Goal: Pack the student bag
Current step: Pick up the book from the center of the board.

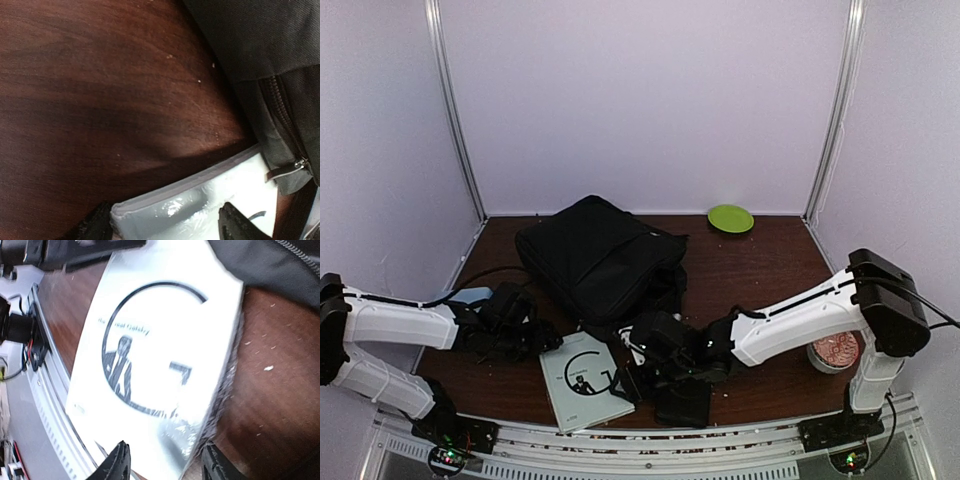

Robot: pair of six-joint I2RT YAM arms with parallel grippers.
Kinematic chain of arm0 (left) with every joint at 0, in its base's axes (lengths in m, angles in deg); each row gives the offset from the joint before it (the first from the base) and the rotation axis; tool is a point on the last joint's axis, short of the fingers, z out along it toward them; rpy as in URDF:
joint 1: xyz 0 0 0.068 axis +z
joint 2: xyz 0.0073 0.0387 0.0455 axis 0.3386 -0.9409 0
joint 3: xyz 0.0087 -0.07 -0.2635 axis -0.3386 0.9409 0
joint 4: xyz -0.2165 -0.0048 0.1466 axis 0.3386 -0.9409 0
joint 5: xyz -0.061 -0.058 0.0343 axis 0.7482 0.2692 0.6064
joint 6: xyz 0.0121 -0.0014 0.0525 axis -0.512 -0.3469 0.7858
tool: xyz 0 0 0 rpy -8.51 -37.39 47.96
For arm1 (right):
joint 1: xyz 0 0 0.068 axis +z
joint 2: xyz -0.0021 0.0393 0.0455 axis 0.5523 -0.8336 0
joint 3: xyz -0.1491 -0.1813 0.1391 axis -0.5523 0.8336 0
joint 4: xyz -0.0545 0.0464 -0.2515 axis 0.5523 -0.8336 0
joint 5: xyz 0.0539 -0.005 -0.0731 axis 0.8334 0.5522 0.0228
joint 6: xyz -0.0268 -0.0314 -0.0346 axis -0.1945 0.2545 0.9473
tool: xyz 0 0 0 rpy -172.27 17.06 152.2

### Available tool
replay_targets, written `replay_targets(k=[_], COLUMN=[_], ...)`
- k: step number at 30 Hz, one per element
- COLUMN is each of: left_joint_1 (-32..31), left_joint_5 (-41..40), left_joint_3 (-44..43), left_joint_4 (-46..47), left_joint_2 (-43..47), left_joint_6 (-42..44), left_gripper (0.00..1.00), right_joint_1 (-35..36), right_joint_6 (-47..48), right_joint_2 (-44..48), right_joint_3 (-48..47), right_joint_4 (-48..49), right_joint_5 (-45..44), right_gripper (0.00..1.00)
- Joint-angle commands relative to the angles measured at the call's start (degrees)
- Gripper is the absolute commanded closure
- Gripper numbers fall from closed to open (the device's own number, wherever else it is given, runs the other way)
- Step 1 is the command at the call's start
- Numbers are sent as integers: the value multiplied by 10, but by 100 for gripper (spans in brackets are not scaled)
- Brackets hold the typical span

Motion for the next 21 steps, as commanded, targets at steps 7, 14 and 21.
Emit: replay_targets(k=[7, 14, 21], left_joint_1=[-61, -115, -139], left_joint_5=[1, -11, -10], left_joint_3=[23, 35, 59], left_joint_4=[-55, -50, 28], left_joint_2=[80, 58, 12], left_joint_6=[-46, -96, -121], left_gripper=[12, 11, 21], right_joint_1=[-36, -36, -34], right_joint_6=[-97, -138, -169], right_joint_2=[-22, -58, -58], right_joint_3=[-21, -21, -2], right_joint_4=[20, 43, 89], right_joint_5=[11, 30, 55], right_gripper=[51, 51, 61])
